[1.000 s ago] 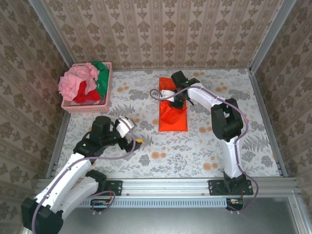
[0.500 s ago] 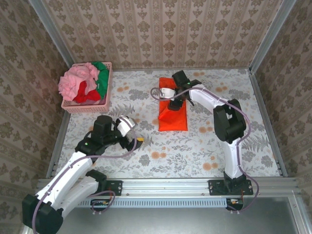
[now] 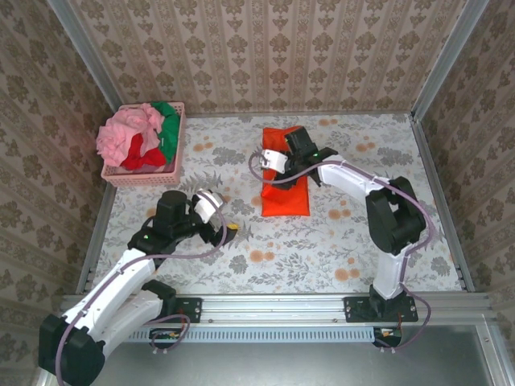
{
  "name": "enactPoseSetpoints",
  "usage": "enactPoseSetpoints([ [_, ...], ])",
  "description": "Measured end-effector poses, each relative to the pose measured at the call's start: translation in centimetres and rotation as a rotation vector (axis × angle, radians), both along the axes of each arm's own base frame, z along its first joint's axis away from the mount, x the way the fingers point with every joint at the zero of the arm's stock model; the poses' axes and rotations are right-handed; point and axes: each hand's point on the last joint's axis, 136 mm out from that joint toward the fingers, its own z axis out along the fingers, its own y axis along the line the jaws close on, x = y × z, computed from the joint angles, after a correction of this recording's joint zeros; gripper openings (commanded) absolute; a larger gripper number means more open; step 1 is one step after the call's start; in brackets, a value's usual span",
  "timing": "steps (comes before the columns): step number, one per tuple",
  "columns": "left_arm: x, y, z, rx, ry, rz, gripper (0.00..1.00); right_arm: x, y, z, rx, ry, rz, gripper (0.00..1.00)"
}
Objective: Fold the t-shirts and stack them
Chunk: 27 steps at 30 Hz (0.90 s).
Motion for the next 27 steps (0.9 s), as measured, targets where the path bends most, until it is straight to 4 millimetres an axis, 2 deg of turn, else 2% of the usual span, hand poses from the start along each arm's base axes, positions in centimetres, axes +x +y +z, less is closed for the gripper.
enactPoseSetpoints([
  [4, 0.0, 0.1, -0.1, -0.01, 0.006, 0.013, 1.0, 0.6, 0.5, -3.8, -0.035, 0.049, -0.003, 0.66],
  [8, -0.2, 0.4, -0.1, -0.013, 0.0, 0.029, 1.0, 1.9, 0.2, -5.7, -0.061, 0.064, -0.023, 0.67],
  [11, 0.0, 0.6, 0.0, -0.01, -0.005, 0.039, 1.0, 3.9, 0.4, -5.1, -0.063, 0.024, -0.046, 0.67],
  [16, 0.1, 0.7, -0.1, -0.01, -0.002, 0.051, 1.0, 8.3, 1.3, -2.0, -0.047, -0.091, -0.097, 0.68],
  [18, 0.1, 0.7, -0.1, -0.011, 0.001, 0.059, 1.0, 8.9, 1.3, -1.3, -0.043, -0.12, -0.112, 0.68],
  [21, 0.2, 0.8, 0.0, -0.013, 0.0, 0.065, 1.0, 8.9, 1.2, -0.8, -0.028, -0.146, -0.122, 0.69],
  [25, 0.2, 0.9, -0.2, -0.016, -0.011, 0.068, 1.0, 5.5, -0.9, -1.1, -0.015, -0.107, -0.151, 0.69],
  [27, 0.3, 0.8, -0.4, -0.015, -0.01, 0.069, 1.0, 4.1, -2.0, -0.7, 0.014, -0.079, -0.207, 0.65],
])
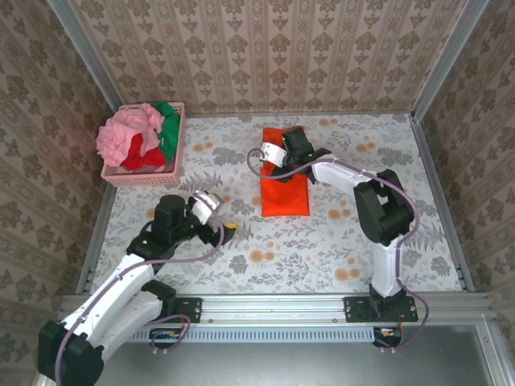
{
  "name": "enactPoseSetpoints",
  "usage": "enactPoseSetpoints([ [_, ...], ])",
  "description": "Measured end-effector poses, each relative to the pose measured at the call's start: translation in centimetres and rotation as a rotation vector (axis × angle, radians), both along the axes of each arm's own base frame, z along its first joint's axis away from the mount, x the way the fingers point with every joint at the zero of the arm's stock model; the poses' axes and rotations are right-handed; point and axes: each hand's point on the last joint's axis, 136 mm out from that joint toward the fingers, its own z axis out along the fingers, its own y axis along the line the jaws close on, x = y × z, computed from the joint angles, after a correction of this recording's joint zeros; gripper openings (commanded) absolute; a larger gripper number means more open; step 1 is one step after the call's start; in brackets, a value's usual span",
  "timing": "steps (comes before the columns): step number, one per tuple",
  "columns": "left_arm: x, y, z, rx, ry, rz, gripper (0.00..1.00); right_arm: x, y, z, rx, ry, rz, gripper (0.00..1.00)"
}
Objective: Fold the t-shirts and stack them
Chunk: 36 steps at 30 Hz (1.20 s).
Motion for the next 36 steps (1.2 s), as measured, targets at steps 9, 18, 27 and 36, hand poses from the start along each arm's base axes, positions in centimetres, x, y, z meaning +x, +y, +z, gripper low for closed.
enactPoseSetpoints([
  [9, 1.4, -2.2, -1.2, -0.053, -0.003, 0.0, 1.0, -1.1, -4.9, 3.0, 0.361, 0.143, -0.602, 0.57],
  [18, 1.2, -3.9, -1.2, -0.067, -0.035, -0.045, 1.0, -1.7, -5.4, -4.4, 0.431, 0.36, -0.889, 0.45],
  [27, 0.5, -4.4, -2.5, -0.061, -0.035, -0.063, 1.0, -1.1, -5.5, -7.5, 0.418, 0.417, -0.964, 0.0],
  [36, 0.8, -3.6, -2.2, -0.06, -0.071, -0.02, 1.0, -1.1, -6.5, -7.0, 0.411, 0.383, -0.997, 0.0],
])
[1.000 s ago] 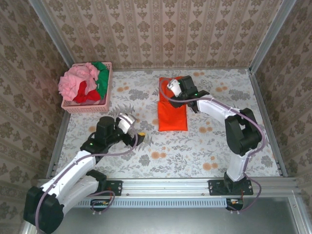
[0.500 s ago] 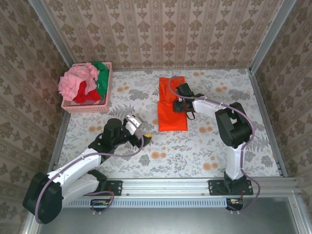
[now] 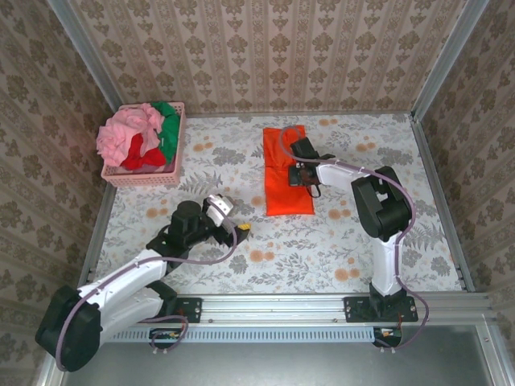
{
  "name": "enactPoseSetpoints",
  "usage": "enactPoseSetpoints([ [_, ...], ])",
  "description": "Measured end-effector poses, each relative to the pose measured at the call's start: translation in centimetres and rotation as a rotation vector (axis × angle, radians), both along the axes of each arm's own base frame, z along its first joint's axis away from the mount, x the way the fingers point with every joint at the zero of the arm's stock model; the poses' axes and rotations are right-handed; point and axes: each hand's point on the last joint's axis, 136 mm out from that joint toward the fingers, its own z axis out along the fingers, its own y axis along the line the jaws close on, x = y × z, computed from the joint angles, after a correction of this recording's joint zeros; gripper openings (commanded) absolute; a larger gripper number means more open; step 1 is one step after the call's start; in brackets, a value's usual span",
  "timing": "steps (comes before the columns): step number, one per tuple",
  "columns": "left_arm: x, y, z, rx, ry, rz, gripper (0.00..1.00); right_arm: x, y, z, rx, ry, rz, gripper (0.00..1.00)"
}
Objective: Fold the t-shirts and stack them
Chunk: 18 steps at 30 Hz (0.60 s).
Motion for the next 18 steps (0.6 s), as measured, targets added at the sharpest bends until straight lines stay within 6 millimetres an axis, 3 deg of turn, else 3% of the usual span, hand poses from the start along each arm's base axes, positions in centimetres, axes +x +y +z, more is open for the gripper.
enactPoseSetpoints([
  [2, 0.0, 0.3, -0.2, 0.002, -0.007, 0.013, 1.0, 0.0, -0.3, 0.4, -0.003, -0.013, -0.012, 0.11],
  [5, 0.1, 0.7, -0.7, 0.016, -0.007, 0.031, 1.0, -0.6, -0.6, 1.4, 0.008, -0.036, -0.021, 0.47],
  [11, 0.1, 0.7, -0.6, 0.039, -0.034, 0.017, 1.0, -2.6, -0.9, 5.6, -0.042, -0.162, 0.155, 0.8],
  [15, -0.3, 0.7, -0.5, 0.043, -0.041, -0.012, 1.0, -5.7, 0.2, 7.4, -0.122, -0.247, 0.487, 0.86],
  [18, -0.4, 0.7, -0.2, 0.036, -0.047, -0.027, 1.0, -8.9, 1.5, 6.8, -0.204, -0.282, 0.802, 0.81],
])
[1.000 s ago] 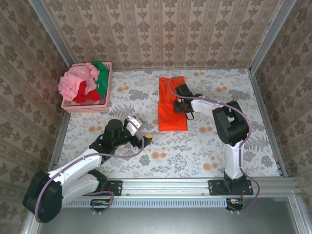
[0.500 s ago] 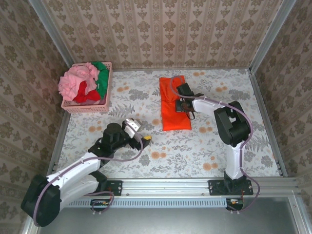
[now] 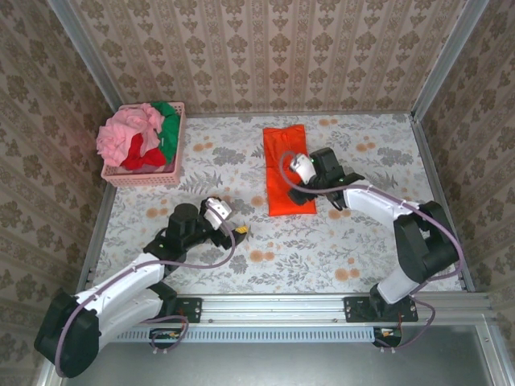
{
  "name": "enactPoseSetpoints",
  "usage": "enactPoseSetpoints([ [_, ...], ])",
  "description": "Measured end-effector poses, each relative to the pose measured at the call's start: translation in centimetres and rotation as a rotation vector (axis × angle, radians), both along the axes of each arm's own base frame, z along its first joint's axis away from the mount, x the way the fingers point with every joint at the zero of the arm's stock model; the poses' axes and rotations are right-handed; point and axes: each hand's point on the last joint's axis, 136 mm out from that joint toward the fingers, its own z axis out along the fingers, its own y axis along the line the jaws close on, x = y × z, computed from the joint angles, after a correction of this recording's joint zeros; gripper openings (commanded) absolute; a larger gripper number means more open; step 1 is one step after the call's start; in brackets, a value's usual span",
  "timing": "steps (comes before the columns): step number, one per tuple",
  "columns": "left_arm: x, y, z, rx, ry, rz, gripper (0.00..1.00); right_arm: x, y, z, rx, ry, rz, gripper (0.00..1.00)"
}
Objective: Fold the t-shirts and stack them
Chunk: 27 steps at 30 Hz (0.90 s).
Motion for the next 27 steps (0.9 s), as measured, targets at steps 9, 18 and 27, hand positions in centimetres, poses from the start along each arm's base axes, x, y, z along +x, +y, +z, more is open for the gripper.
enactPoseSetpoints([
  [9, -0.1, 0.0, 0.0, -0.003, 0.006, -0.007, 1.0, -4.0, 2.9, -3.7, -0.231, 0.005, 0.476, 0.63],
  [18, -0.1, 0.2, -0.4, -0.004, 0.021, 0.005, 1.0, -2.5, 3.7, -7.3, -0.322, 0.044, 0.568, 0.62],
  [27, 0.2, 0.5, 0.0, -0.019, 0.022, 0.028, 1.0, -2.9, 4.2, -8.3, -0.39, 0.051, 0.618, 0.0],
])
